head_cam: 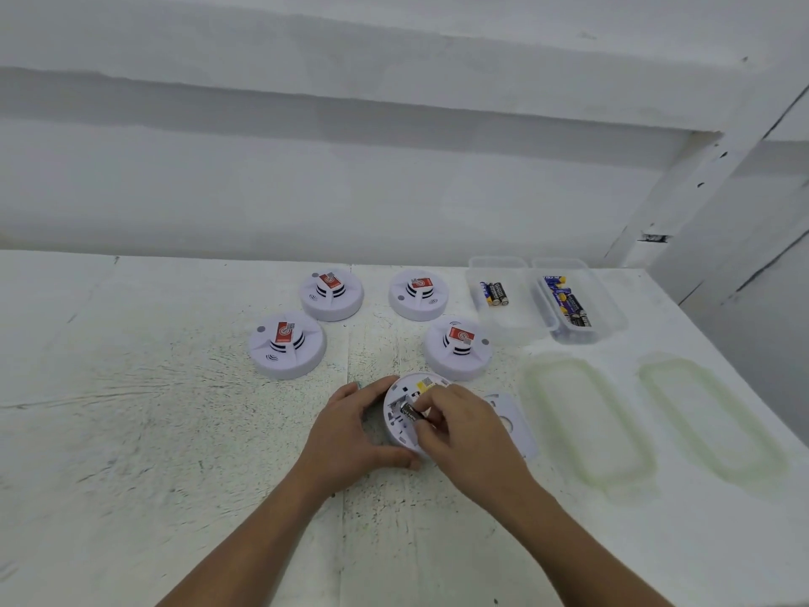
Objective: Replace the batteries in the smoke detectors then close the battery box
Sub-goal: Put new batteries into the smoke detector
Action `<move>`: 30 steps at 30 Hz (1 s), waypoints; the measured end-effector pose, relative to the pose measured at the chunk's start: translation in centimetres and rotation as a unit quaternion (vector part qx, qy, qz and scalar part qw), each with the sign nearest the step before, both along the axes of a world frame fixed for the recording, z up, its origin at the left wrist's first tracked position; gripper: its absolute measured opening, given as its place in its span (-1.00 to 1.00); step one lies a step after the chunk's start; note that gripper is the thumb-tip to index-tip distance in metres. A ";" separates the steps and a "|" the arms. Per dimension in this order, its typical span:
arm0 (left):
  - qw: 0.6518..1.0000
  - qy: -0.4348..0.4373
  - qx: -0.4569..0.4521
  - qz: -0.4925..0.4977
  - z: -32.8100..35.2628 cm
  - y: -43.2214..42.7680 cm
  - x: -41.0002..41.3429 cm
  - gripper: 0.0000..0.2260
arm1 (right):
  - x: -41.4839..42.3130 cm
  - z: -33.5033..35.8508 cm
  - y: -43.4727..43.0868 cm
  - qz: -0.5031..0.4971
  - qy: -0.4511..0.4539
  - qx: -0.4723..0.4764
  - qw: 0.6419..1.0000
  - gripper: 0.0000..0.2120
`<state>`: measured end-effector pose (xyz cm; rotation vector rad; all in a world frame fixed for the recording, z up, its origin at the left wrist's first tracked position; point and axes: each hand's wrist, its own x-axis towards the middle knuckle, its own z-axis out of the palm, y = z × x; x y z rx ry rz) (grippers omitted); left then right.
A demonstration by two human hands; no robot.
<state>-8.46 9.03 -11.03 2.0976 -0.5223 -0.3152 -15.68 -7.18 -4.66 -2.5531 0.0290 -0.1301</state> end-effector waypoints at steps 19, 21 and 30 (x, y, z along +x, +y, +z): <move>0.998 0.018 0.007 -0.055 0.2 0.7 0.6 -0.16 | -0.7 -0.2 -1.1 0.062 0.041 0.037 0.997 -0.80; 0.998 0.008 -0.002 -0.058 0.3 0.7 0.6 -0.16 | -0.5 -0.1 -1.3 0.056 0.054 0.059 0.995 -0.83; 0.998 0.019 -0.020 -0.048 0.0 0.8 0.8 -0.13 | 0.4 -0.1 -2.5 0.101 0.085 0.070 0.989 -0.83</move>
